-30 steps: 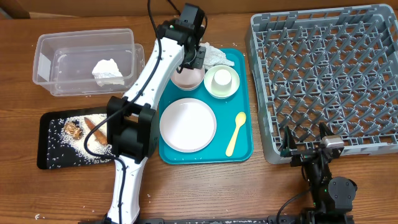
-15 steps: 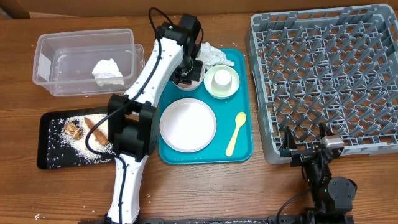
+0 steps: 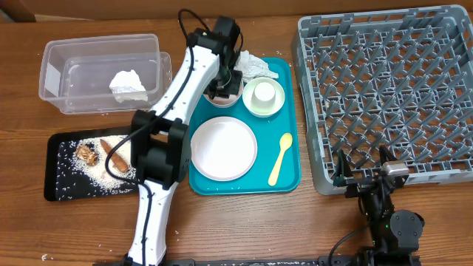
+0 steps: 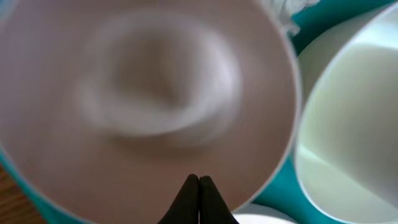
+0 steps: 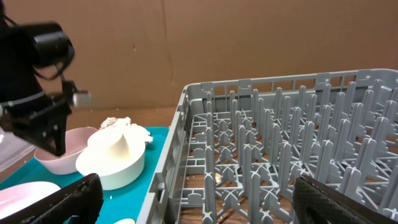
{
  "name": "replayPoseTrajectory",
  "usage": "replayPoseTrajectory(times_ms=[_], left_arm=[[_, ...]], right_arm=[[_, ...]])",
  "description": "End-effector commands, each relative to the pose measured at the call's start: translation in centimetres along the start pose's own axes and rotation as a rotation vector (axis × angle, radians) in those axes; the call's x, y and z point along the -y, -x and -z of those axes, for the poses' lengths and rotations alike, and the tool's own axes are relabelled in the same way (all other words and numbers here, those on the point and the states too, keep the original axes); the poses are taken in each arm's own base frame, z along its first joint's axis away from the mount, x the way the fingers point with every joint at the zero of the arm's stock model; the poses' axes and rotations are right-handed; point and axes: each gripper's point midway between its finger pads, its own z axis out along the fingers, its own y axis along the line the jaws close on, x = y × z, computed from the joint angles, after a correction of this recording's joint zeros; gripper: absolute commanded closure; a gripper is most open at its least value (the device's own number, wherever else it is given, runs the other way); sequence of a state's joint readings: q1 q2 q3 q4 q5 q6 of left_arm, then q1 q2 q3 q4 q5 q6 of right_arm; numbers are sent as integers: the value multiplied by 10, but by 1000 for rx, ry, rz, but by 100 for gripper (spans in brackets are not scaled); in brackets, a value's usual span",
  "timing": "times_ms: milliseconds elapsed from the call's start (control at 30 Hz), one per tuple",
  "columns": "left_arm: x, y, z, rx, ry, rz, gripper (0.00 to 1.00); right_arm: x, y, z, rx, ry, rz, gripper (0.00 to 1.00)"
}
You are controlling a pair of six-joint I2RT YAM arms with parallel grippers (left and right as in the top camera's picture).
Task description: Sort waste into correct bins and load items into the dishwasher
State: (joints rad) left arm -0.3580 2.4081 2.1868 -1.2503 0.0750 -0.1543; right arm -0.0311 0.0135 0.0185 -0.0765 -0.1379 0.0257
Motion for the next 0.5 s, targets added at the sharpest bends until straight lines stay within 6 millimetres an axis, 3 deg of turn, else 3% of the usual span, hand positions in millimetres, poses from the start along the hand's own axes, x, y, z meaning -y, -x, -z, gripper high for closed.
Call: replayPoseTrajectory(times_ms=[0, 467], left_arm=[[3, -12, -24, -82, -31, 20, 96], [12, -53, -12, -249, -71, 40, 96]], right_arm=[[2, -2, 0, 4, -10, 1, 0], [2, -2, 0, 4, -10, 1, 0]])
